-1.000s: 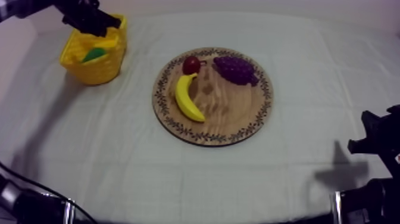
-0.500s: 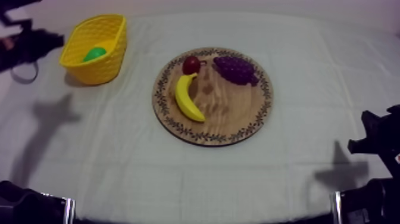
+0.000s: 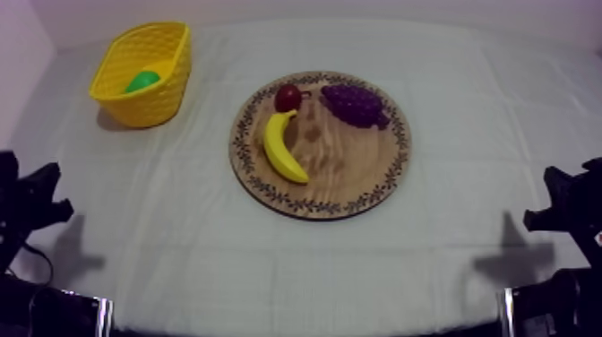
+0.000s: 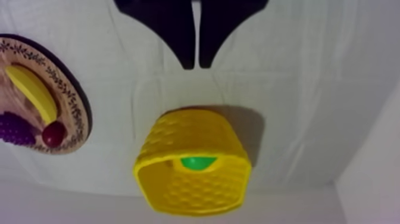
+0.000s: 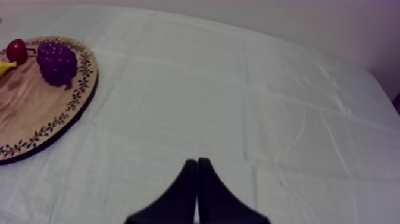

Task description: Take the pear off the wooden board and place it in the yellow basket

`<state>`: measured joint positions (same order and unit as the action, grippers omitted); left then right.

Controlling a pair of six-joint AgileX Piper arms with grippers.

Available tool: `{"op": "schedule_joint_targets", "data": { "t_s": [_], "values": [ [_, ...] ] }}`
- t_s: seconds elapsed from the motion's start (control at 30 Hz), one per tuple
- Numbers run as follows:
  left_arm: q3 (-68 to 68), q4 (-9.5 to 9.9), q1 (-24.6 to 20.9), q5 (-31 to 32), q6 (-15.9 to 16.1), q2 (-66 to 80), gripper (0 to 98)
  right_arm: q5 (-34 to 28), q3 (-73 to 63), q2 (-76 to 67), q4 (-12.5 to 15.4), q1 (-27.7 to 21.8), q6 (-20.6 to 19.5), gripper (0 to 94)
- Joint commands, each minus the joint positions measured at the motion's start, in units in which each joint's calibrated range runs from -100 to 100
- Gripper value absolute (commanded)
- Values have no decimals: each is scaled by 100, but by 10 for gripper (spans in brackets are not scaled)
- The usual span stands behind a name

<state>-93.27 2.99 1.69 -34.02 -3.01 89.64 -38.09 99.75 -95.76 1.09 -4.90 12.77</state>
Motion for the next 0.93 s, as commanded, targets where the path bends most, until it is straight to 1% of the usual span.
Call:
{"op": "schedule_joint_targets", "data": {
  "t_s": [0.0, 0.17, 0.23, 0.3, 0.37, 0.47, 0.53, 0.63, 0.9],
  "values": [
    [-396, 10, 47, 26, -15, 880, 0, 2, 3, 1, 1, 0, 2, 3],
    [-498, 19, 150, -237, 98, 1009, 10, 2, 3, 1, 1, 0, -1, 3],
    [-528, 11, 163, -203, 88, 1023, 10, 2, 3, 1, 1, 0, -1, 3],
    [-590, -19, 169, -26, -10, 1029, 5, 2, 3, 1, 1, 0, 0, 3],
    [-621, -36, 172, 69, -209, 1032, 3, 2, 3, 1, 1, 0, 0, 3],
    [-641, -47, 174, 129, -502, 1035, 2, 2, 3, 1, 1, 0, 0, 3],
    [-646, -49, 174, 145, -620, 1035, 1, 2, 3, 1, 1, 0, 1, 3],
    [-649, -51, 175, 155, -686, 1035, 1, 2, 3, 1, 1, 0, 1, 3],
    [-651, -52, 175, 160, -711, 1036, 1, 2, 3, 1, 1, 0, 1, 3]
  ]
}}
